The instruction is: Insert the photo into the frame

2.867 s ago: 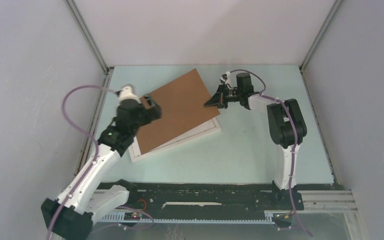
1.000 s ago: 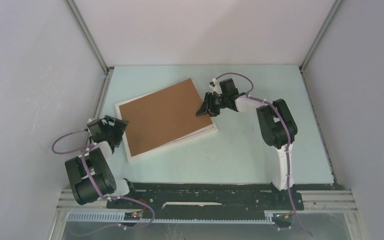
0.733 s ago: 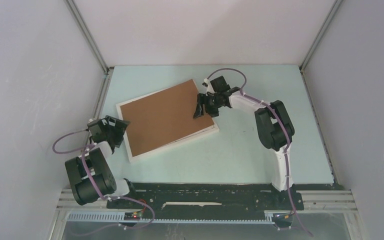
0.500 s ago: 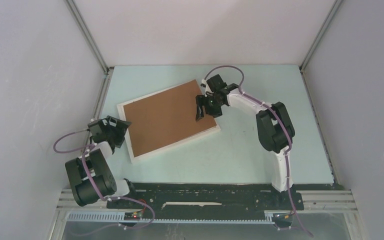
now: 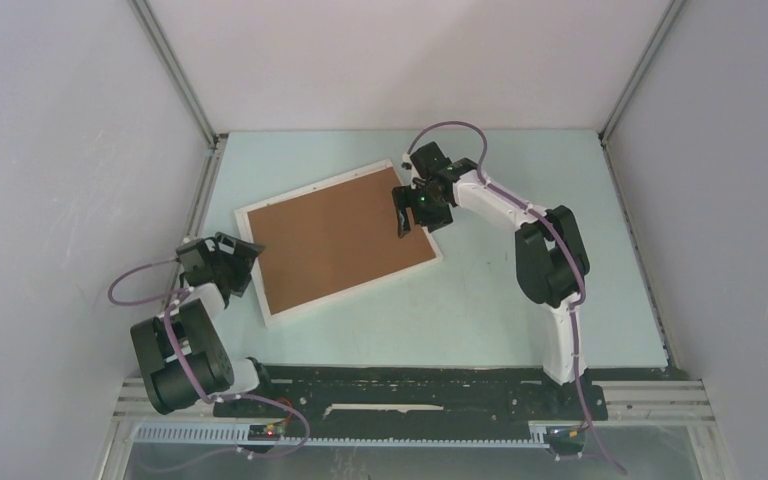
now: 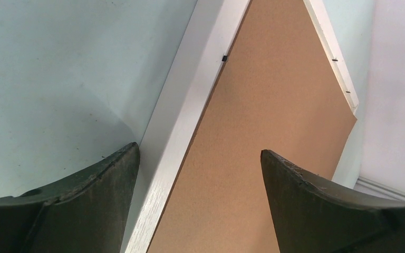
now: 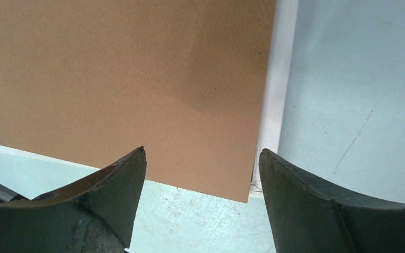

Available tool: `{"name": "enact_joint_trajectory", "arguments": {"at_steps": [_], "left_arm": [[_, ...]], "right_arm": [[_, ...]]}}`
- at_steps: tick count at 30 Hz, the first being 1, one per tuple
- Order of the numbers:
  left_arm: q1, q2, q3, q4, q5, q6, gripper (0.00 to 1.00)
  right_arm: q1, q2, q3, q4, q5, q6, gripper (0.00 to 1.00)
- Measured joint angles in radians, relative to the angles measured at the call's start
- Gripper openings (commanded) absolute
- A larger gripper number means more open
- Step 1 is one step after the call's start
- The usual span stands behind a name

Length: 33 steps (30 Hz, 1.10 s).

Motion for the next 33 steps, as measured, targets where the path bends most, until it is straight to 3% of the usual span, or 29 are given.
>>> {"name": "enact_joint_trajectory", "arguments": {"at_steps": [10, 33], "left_arm": [[0.000, 0.000, 0.000, 0.000, 0.002, 0.005, 0.88], [0.000, 0.013, 0.002, 0.010, 0.002, 0.006, 0.88]], "right_arm": [[-0.055, -0.035, -0.169, 0.133, -0.157, 0.016, 0.77], [-0.075, -0.044, -0.189, 0.263, -0.233, -0.003, 0.71]]}}
